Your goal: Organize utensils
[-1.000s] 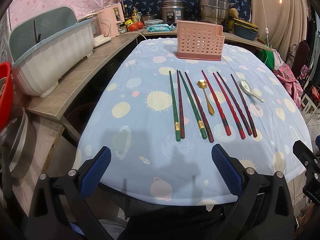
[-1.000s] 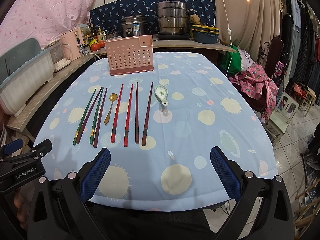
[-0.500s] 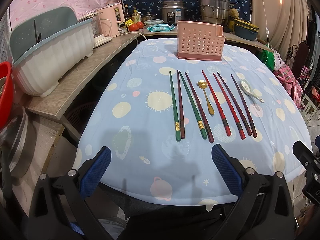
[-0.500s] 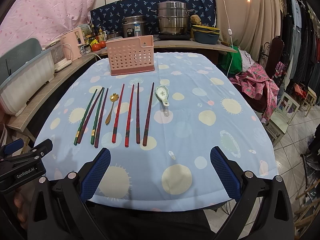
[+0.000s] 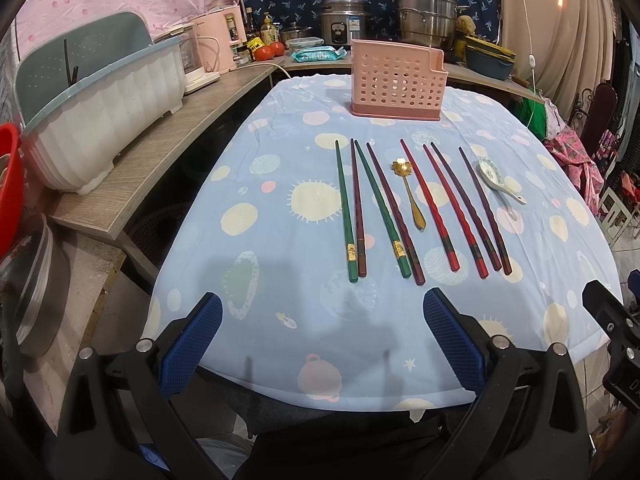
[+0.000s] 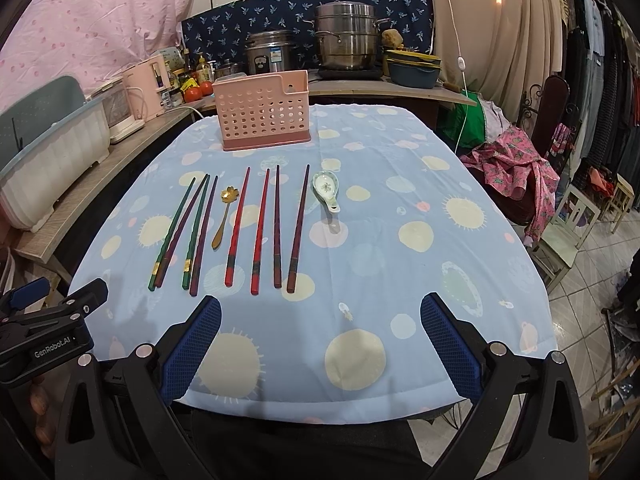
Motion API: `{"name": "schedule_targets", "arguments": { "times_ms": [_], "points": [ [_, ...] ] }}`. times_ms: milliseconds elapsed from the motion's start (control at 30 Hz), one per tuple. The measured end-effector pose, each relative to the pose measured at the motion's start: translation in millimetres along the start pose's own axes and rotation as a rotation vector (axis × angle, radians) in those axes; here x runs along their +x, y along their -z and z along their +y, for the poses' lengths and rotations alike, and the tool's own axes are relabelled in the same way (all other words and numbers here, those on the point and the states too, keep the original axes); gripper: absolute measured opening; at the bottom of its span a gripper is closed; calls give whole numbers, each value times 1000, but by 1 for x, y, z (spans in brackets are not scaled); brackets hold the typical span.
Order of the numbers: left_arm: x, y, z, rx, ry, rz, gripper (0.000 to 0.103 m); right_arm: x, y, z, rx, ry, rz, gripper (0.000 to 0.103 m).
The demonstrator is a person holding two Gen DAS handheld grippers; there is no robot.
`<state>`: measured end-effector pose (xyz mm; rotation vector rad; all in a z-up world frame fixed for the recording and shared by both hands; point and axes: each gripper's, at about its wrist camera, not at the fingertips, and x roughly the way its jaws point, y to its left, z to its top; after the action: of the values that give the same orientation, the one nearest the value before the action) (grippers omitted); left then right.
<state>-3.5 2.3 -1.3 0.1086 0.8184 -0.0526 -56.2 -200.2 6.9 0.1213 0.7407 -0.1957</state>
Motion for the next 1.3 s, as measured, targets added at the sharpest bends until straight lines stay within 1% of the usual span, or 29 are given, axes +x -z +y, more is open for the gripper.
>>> {"name": "schedule_targets", "arguments": {
  "times_ms": [133, 233, 300, 400, 567, 667, 733, 800, 967, 1167, 1233, 1267, 1300],
  "points": [
    [7, -2, 1, -4, 2, 19, 96, -2, -2, -1, 4, -3, 10, 96],
    [15, -5, 3, -14, 28, 38, 96, 2, -4, -1, 14, -6, 22, 96],
    [21, -7, 5, -21, 28, 51, 96, 7, -4, -4, 22, -8, 30, 96],
    [35, -11, 13, -42, 25, 76, 96, 16, -7, -9, 34, -5, 43, 96],
    [64, -22, 26, -82, -6, 111, 96, 34, -14, -15, 54, 3, 66, 96],
    [80, -27, 26, -78, -11, 123, 95, 46, -19, -16, 60, 2, 78, 96],
    [91, -31, 23, -69, -7, 141, 93, 53, -23, -16, 64, 2, 83, 96],
    [104, -33, 22, -63, 6, 163, 87, 61, -27, -16, 64, 3, 89, 96],
    [130, -35, 18, -56, 29, 210, 78, 77, -35, -15, 68, 6, 103, 96],
    [138, -36, 17, -41, 34, 214, 75, 94, -42, -13, 67, -2, 119, 96],
    [138, -36, 19, -43, 41, 215, 71, 97, -44, -11, 61, -3, 123, 96],
    [137, -37, 20, -42, 45, 213, 66, 100, -45, -11, 59, -7, 125, 96],
    [136, -37, 21, -42, 51, 210, 59, 101, -46, -11, 58, -9, 126, 96]
  ]
}}
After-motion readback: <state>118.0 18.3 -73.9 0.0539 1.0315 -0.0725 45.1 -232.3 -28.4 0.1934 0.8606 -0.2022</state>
